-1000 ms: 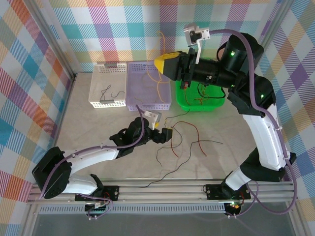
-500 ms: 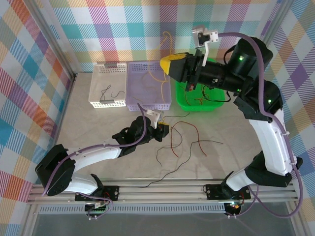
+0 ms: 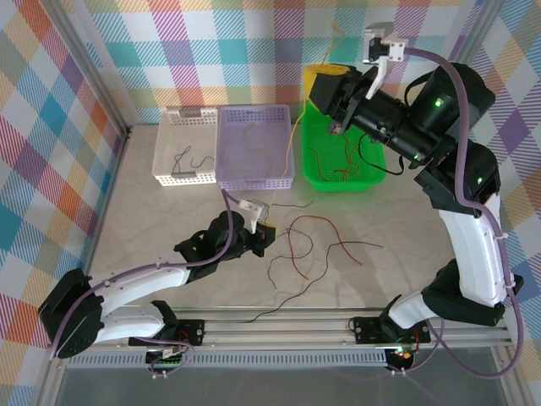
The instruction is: Untangle the cables
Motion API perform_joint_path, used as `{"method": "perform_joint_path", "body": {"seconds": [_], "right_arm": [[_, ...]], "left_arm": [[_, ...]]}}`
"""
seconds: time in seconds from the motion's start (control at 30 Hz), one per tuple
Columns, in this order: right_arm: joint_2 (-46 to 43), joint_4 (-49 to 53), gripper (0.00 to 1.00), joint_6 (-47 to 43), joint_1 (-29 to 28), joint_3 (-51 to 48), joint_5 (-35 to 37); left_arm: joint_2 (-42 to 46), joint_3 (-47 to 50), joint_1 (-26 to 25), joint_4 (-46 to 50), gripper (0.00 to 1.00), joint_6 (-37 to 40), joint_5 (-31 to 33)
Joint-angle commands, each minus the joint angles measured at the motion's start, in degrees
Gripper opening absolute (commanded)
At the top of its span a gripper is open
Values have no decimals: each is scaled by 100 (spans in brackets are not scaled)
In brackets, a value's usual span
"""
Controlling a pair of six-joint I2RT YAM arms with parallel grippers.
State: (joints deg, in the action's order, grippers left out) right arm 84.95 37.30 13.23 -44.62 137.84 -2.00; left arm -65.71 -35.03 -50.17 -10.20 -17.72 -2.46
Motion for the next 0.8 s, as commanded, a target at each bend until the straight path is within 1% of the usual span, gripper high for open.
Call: {"method": "perform_joint_path", "body": {"seconds": [0.0,0.1,0.13,0.2,0.27,0.33,0.4,0.53,0.63,0.7,0.77], "right_arm": [[64,-246,0,-312,6,175,740],[75,-286,0,-457,32,182,1190],[75,-325,0,-508,49,173,1242],[67,-366,0,-549,59,158,1446],[66,-443,0,-636,68,139,1666],[18,-587,0,-637,93,13,1949],[-18,-789,0,-667,137,-133,1948],[-16,-912,0,-705,192,-215,2385],[-346,-1407,0,-576,319,-781,2638],[-601,-1809,0,-555,355,-1182,2875],[-748,-2040,0,-563,448,-1402,2886]], "left_arm": [[379,186,-58,475,0,179,-13],[743,255,-54,917,0,206,210],[887,259,-55,1088,0,201,332],[1153,255,-54,1432,0,132,677],[1387,187,-38,1843,0,-93,1234],[1513,37,13,2240,0,-324,1666],[1578,-189,98,2703,0,-513,2058],[1451,-719,306,3493,0,-634,2674],[1198,-962,653,3827,0,-729,2741],[1022,-1041,961,3931,0,-837,2600],[906,-1087,1227,3996,0,-955,2428]]}}
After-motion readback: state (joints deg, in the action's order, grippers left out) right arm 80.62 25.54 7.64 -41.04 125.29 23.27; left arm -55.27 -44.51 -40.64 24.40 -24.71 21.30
